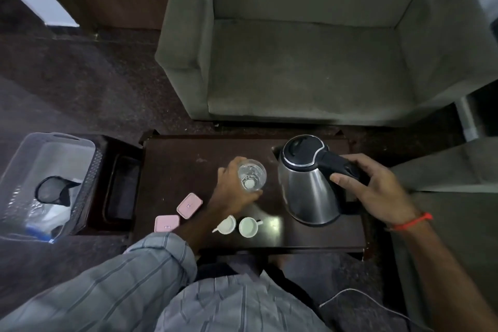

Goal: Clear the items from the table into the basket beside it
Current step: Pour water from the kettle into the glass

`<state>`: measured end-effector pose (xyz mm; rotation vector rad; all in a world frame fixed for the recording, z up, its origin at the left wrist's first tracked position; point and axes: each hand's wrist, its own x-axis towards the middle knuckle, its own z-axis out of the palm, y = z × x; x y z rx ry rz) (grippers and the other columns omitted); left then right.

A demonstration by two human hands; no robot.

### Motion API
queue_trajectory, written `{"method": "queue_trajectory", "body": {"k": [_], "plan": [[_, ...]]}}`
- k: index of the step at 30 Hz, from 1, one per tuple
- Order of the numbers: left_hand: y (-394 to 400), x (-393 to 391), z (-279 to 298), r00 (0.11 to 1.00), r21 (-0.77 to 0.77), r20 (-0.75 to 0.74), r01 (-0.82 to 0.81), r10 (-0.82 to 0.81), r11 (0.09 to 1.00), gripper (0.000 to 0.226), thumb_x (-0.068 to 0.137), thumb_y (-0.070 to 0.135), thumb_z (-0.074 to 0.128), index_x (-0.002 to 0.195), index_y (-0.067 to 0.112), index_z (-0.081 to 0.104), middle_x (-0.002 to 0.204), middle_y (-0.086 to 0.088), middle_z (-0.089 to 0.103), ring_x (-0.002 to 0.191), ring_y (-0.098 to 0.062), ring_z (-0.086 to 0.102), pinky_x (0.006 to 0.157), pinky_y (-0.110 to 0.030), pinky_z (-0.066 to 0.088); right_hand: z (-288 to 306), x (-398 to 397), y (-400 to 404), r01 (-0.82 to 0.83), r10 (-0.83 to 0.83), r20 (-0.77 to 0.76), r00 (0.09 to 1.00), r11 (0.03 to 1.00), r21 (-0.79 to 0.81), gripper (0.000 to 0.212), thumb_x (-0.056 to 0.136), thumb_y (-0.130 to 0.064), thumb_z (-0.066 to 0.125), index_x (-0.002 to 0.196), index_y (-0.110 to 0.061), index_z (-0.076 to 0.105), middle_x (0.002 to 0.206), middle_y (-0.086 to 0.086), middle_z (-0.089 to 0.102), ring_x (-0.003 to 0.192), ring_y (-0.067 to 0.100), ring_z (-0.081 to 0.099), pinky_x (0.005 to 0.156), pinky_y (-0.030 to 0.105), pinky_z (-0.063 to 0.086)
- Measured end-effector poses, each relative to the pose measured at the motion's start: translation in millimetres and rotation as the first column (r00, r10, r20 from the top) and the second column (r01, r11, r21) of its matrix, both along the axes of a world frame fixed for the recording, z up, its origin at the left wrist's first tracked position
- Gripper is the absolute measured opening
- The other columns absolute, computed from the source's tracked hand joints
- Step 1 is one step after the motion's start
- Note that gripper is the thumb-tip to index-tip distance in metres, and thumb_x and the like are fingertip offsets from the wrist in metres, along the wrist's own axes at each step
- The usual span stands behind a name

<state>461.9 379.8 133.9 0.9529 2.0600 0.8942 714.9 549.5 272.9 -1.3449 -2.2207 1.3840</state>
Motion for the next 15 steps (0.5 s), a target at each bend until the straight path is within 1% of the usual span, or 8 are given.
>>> {"method": "queue_trajectory", "body": {"k": [3, 4, 6, 8, 10, 11, 13, 15], "plan": [[14.5, -19.8, -19.1, 0.997, -0.052, -0.075, 0.023, -0.027, 0.998, 0.08, 0.067, 0.034, 0.09, 0.137, 0.022, 0.052, 0.133, 0.004, 0.056, 0.122, -0.02, 0.05, 0.11, -0.039, 0.039, -45.7, -11.9, -2.7, 0.115, -0.119, -0.034, 0.992, 0.988, -0.102, 0.047, 0.066, -0.055, 0.074, 0.108, -0.035, 0.066, 0.104, -0.006, 0.073, 0.102, 0.02, 0.068, 0.097, 0.053, 0.054], [17.6, -26.5, -22.0, 0.995, -0.057, -0.096, 0.028, -0.033, 0.998, 0.077, 0.069, 0.033, 0.091, 0.135, 0.016, 0.056, 0.133, 0.0, 0.057, 0.124, -0.022, 0.054, 0.112, -0.041, 0.039, -56.0, -16.8, -5.4, 0.148, -0.153, -0.04, 0.987, 0.982, -0.117, 0.045, 0.067, -0.052, 0.074, 0.107, -0.034, 0.065, 0.104, -0.005, 0.073, 0.102, 0.023, 0.068, 0.097, 0.055, 0.053], [23.6, -39.2, -34.5, 0.992, -0.078, -0.125, 0.013, -0.023, 0.997, 0.072, 0.07, 0.031, 0.091, 0.132, 0.011, 0.061, 0.131, -0.005, 0.058, 0.123, -0.025, 0.056, 0.11, -0.04, 0.041, -81.1, -28.5, -8.1, 0.205, -0.215, -0.041, 0.976, 0.964, -0.168, 0.037, 0.07, -0.043, 0.074, 0.105, -0.034, 0.064, 0.102, -0.003, 0.072, 0.102, 0.025, 0.067, 0.096, 0.057, 0.053], [25.8, -52.5, -49.6, 0.989, -0.094, -0.146, -0.036, 0.022, 0.995, 0.072, 0.069, 0.027, 0.093, 0.131, 0.008, 0.062, 0.129, -0.009, 0.058, 0.122, -0.027, 0.054, 0.107, -0.037, 0.041, -105.4, -41.1, -9.4, 0.252, -0.269, -0.052, 0.962, 0.942, -0.223, 0.028, 0.077, -0.029, 0.076, 0.101, -0.038, 0.063, 0.098, -0.005, 0.07, 0.097, 0.023, 0.066, 0.093, 0.055, 0.055], [25.1, -68.7, -66.0, 0.983, -0.114, -0.171, -0.078, 0.058, 0.99, 0.075, 0.069, 0.025, 0.093, 0.133, 0.005, 0.059, 0.131, -0.013, 0.056, 0.124, -0.029, 0.052, 0.107, -0.037, 0.041, -129.1, -53.4, -9.8, 0.288, -0.318, -0.078, 0.945, 0.92, -0.267, 0.034, 0.082, -0.014, 0.076, 0.097, -0.042, 0.062, 0.095, -0.005, 0.068, 0.09, 0.019, 0.064, 0.09, 0.05, 0.056], [25.8, -77.2, -74.3, 0.981, -0.133, -0.184, -0.091, 0.066, 0.987, 0.078, 0.07, 0.023, 0.093, 0.136, 0.004, 0.057, 0.134, -0.014, 0.054, 0.126, -0.03, 0.05, 0.108, -0.037, 0.039, -139.9, -59.5, -8.7, 0.302, -0.342, -0.097, 0.934, 0.908, -0.291, 0.038, 0.083, -0.009, 0.075, 0.096, -0.041, 0.062, 0.094, -0.002, 0.068, 0.088, 0.02, 0.064, 0.087, 0.048, 0.056], [25.0, -94.5, -91.9, 0.977, -0.165, -0.192, -0.13, 0.098, 0.978, 0.082, 0.069, 0.021, 0.091, 0.139, 0.006, 0.053, 0.136, -0.014, 0.052, 0.128, -0.03, 0.049, 0.109, -0.038, 0.04, -162.5, -73.1, -6.5, 0.33, -0.392, -0.13, 0.911, 0.88, -0.341, 0.041, 0.083, -0.002, 0.073, 0.097, -0.038, 0.061, 0.094, 0.006, 0.068, 0.088, 0.024, 0.064, 0.084, 0.044, 0.055], [24.0, -110.2, -107.6, 0.969, -0.16, -0.19, -0.191, 0.16, 0.968, 0.08, 0.066, 0.02, 0.089, 0.136, 0.006, 0.053, 0.133, -0.013, 0.053, 0.125, -0.031, 0.052, 0.108, -0.043, 0.045, -181.6, -86.7, -4.5, 0.373, -0.45, -0.146, 0.881, 0.851, -0.369, 0.04, 0.082, 0.001, 0.073, 0.101, -0.031, 0.061, 0.097, 0.01, 0.067, 0.089, 0.026, 0.063, 0.082, 0.042, 0.056]]}}
